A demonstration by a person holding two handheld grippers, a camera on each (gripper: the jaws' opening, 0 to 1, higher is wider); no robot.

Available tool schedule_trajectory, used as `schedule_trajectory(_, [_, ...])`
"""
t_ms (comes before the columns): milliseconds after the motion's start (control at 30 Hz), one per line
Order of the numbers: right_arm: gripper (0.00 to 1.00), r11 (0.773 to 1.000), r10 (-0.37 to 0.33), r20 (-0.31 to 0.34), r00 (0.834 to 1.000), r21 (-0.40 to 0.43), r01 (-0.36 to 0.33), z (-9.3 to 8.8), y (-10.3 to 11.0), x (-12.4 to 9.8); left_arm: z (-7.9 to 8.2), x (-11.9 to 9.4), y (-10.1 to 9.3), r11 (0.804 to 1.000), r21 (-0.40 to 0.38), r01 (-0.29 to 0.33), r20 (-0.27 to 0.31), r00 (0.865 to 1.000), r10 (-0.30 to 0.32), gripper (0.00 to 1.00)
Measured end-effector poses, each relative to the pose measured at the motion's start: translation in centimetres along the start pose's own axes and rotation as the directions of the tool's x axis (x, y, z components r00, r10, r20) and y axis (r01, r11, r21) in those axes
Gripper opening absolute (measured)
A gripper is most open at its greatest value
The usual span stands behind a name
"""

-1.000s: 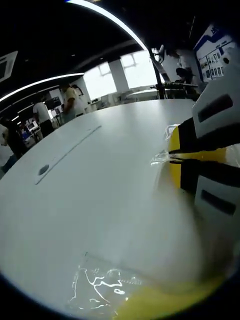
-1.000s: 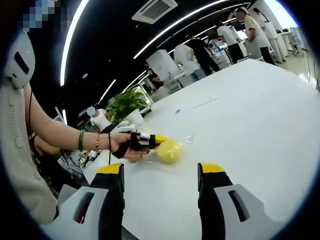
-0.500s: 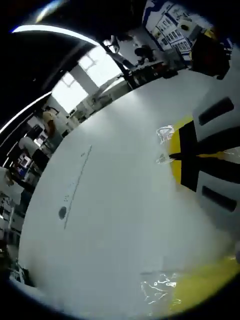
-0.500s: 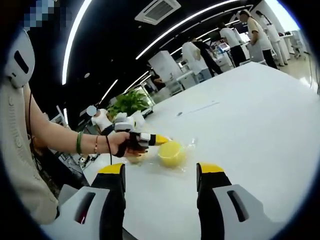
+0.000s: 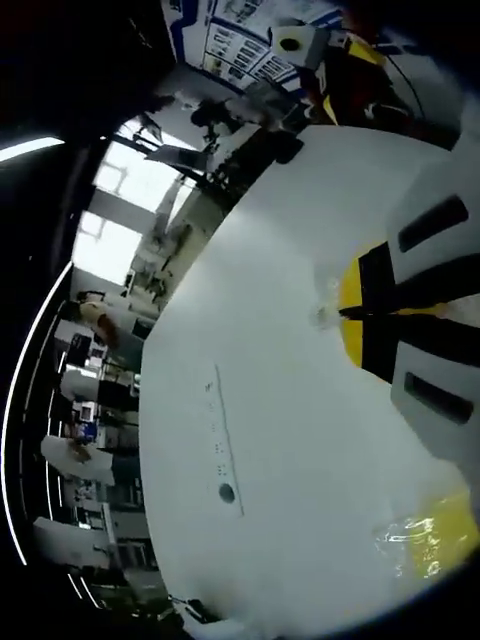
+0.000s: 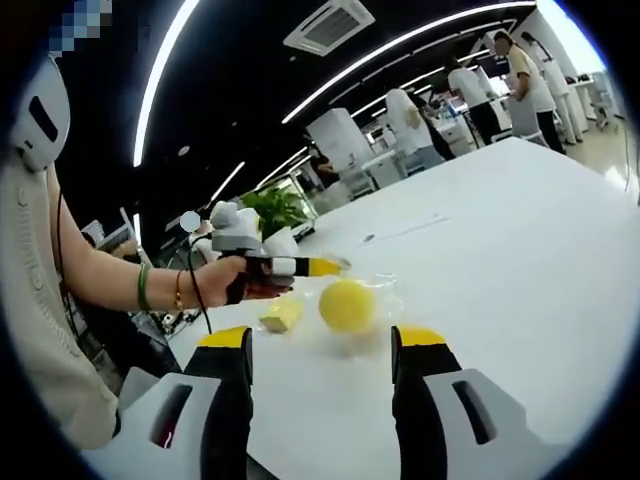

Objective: Compare the silicone blocks by pressing each to a similar depth, holding the contact briefly, and releasing to observe deformation and rebound differences across the visible hardness samples.

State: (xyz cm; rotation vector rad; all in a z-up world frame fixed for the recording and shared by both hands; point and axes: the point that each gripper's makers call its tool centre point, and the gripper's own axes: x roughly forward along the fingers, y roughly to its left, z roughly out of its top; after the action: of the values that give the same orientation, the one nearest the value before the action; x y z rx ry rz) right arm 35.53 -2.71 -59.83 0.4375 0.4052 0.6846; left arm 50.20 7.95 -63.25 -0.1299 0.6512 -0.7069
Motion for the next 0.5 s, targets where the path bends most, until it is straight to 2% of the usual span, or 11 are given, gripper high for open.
schedule_trajectory(133, [0.51,1.0,0.002,0.012,1.0,-0.008,-0.002,0.2,0.4,-0.3,0.9,-0.9,-1.8,0.996,0.091,0.02,0.026,0.999,-0.023,0.0])
schedule_trajectory(300, [0.5,1.0,0.013,0.023,1.0,-0.028,-0.012,0.7,1.1,-0.5,1.1,-1.8,-3.3,0.992,0.126,0.033,0.035,0.999,-0.038,0.0])
schedule_trajectory(500, [0.5,0.998,0.022,0.034,0.999,-0.053,-0.02,1.3,1.9,-1.1,1.3,-3.0,-3.9,0.983,0.179,0.025,0.047,0.998,-0.034,0.0])
